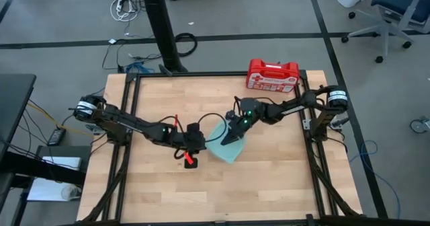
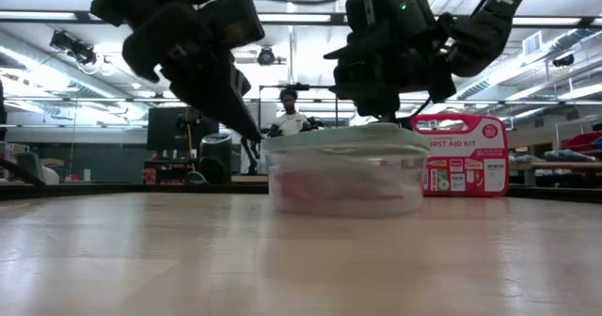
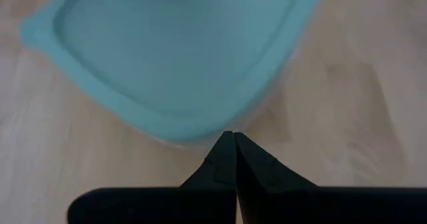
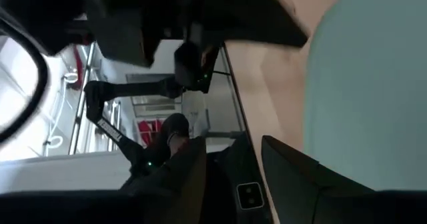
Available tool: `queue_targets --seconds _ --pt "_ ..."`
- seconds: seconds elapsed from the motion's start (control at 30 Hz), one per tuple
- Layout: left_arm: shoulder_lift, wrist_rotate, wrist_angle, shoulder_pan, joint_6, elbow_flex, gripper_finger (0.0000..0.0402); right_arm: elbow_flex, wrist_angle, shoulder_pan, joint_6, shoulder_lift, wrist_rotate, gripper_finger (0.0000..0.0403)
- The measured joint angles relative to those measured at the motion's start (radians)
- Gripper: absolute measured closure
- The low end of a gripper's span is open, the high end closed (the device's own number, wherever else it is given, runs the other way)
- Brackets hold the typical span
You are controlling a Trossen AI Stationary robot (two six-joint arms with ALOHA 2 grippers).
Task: Roll bandage
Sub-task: Close the transparent food container lid
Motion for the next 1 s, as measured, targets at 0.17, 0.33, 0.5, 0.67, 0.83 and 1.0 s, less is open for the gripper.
queue_targets --seconds 0.17,0.33,0.5,0.67,0.83,1.0 --pt "0.0 -0.005 0.048 -0.016 -0.018 0.0 0.0401 -0.001 0.002 -0.07 -0.069 0.001 -0.072 0.0254" --pt "-0.005 -0.003 0.067 -0.029 -0.012 0.023 0.0401 -0.002 0.295 -0.076 0.023 0.003 -0.113 0.0254" --pt "-0.006 -0.008 0.068 -0.029 0.052 0.065 0.0401 -0.001 0.505 0.016 0.212 0.002 -0.066 0.0254" --pt "0.002 -0.003 0.07 0.016 0.107 0.085 0.0401 -0.001 0.397 0.135 0.251 0.002 0.026 0.0254" --pt "0.047 0.063 0.069 0.089 0.106 0.1 0.0401 -0.001 0.396 0.215 0.241 0.002 0.135 0.0254" --pt "0.09 0.077 0.068 0.141 0.155 0.12 0.0401 -0.001 0.331 0.247 0.214 0.001 0.233 0.0254"
